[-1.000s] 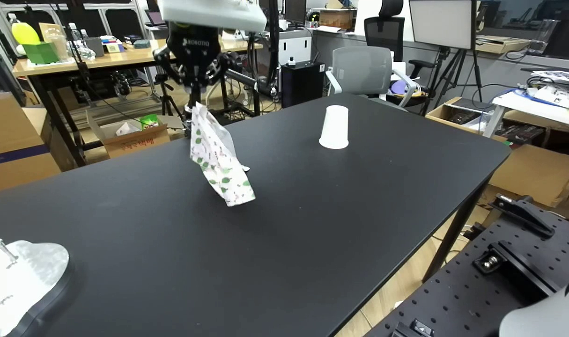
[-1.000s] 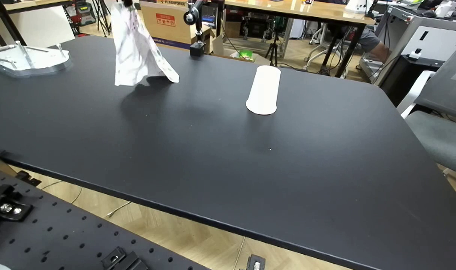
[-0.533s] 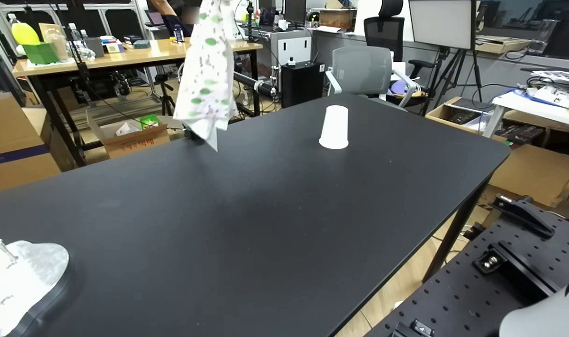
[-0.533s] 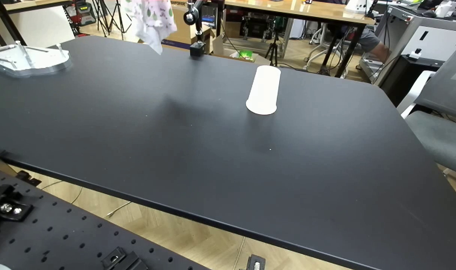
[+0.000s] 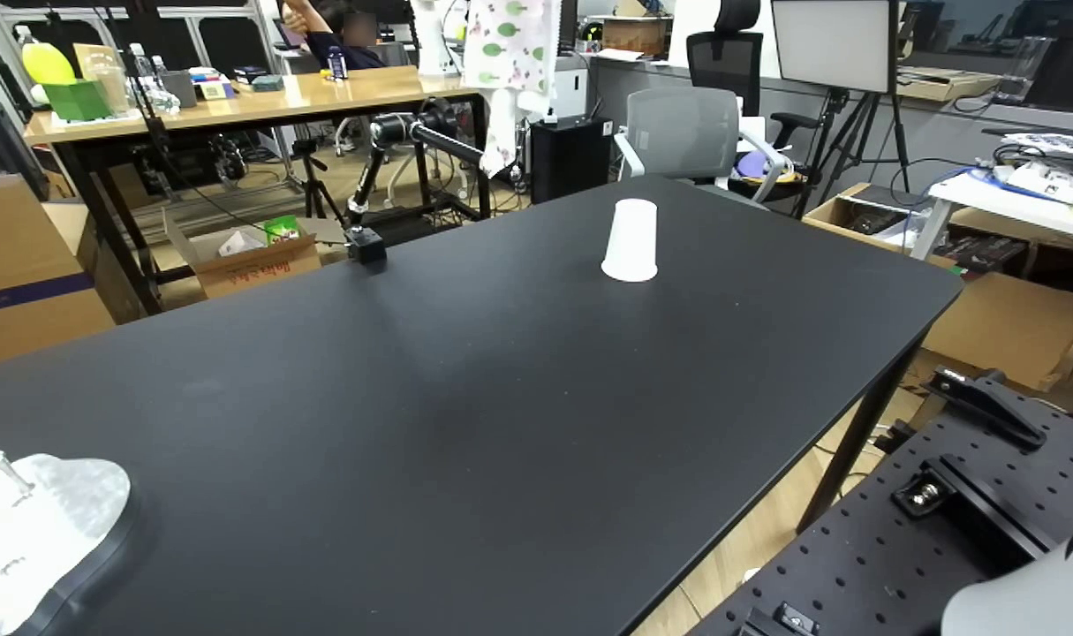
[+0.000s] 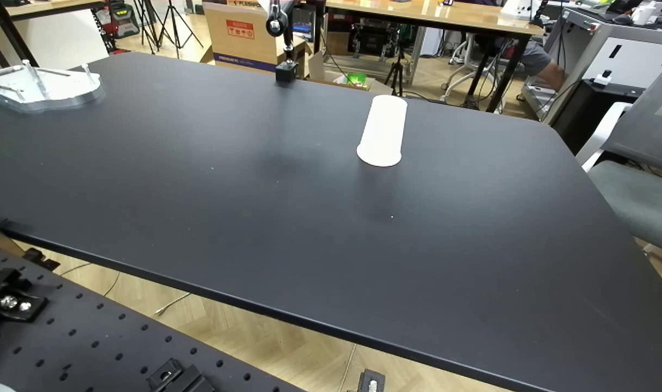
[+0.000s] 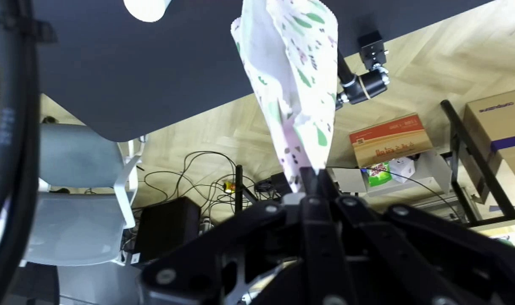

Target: Pick up the clothe and put it on the mental object

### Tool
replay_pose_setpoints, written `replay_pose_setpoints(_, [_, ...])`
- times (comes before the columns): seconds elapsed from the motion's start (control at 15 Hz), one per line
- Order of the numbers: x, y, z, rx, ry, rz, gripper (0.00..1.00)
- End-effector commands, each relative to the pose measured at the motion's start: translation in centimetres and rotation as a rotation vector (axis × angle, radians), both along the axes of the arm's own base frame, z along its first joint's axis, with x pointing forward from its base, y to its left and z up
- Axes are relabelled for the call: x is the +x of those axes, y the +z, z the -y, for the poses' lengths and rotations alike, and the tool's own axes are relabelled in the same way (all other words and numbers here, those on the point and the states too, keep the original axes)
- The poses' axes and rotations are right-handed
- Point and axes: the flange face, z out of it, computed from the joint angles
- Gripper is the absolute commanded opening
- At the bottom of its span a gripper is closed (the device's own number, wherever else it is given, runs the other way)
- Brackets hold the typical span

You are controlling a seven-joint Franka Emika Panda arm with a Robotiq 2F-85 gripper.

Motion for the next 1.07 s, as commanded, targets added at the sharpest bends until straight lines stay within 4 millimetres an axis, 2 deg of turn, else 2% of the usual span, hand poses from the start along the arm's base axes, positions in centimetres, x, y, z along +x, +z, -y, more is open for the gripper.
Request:
replay_pose_setpoints(0.0, [0.5, -1.9, 2.3, 0.025, -0.085, -0.037, 0.0])
replay_pose_setpoints(0.2, [1.2, -4.7, 2.5, 0.047, -0.086, -0.1, 0.0])
replay_pose_setpoints(0.4, [1.9, -7.2, 1.4, 0.067, -0.064, -0.154, 0.0])
replay_pose_setpoints(1.0, [3.6, -12.4, -1.9, 0.126, -0.003, -0.262, 0.0])
